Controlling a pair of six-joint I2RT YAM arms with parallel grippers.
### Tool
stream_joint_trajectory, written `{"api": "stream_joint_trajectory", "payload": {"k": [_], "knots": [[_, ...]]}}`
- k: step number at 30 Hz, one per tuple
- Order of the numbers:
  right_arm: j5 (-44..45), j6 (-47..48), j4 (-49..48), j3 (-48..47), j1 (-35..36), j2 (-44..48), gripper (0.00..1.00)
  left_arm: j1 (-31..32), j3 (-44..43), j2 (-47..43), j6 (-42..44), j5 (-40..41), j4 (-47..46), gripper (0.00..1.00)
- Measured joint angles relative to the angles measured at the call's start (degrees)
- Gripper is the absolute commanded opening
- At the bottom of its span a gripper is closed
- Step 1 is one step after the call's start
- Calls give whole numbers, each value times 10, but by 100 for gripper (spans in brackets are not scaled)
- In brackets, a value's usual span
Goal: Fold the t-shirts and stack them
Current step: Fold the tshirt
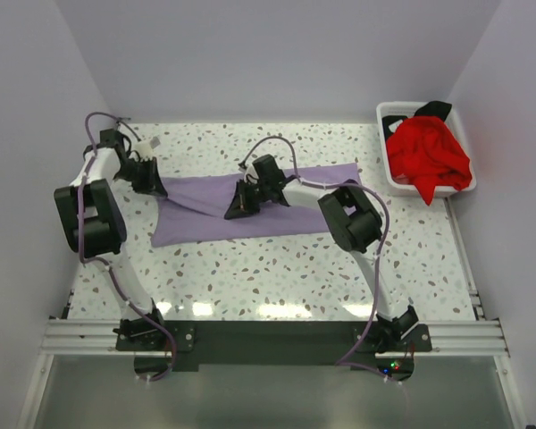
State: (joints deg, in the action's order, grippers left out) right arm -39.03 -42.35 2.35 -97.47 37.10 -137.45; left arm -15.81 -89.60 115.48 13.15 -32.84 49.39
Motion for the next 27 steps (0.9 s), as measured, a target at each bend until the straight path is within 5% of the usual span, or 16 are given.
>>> {"api": "stream_joint_trajectory", "payload": {"k": [3,7,10,20,27], "knots": [[0,1,3,1,5,0,12,0,2,1,0,8,0,2],[-8,6,14,1,5,6,39,0,2,6,2,18,-2,21],[-10,23,42,5,4,25,45,-3,2,7,8,22,-2,31],[-9,145,162,-1,-13,84,28,13,22,-44,13,27,-28,31],[-5,185,189,-61,-15,79,19,71,33,-56,-4,24,-67,21]]}}
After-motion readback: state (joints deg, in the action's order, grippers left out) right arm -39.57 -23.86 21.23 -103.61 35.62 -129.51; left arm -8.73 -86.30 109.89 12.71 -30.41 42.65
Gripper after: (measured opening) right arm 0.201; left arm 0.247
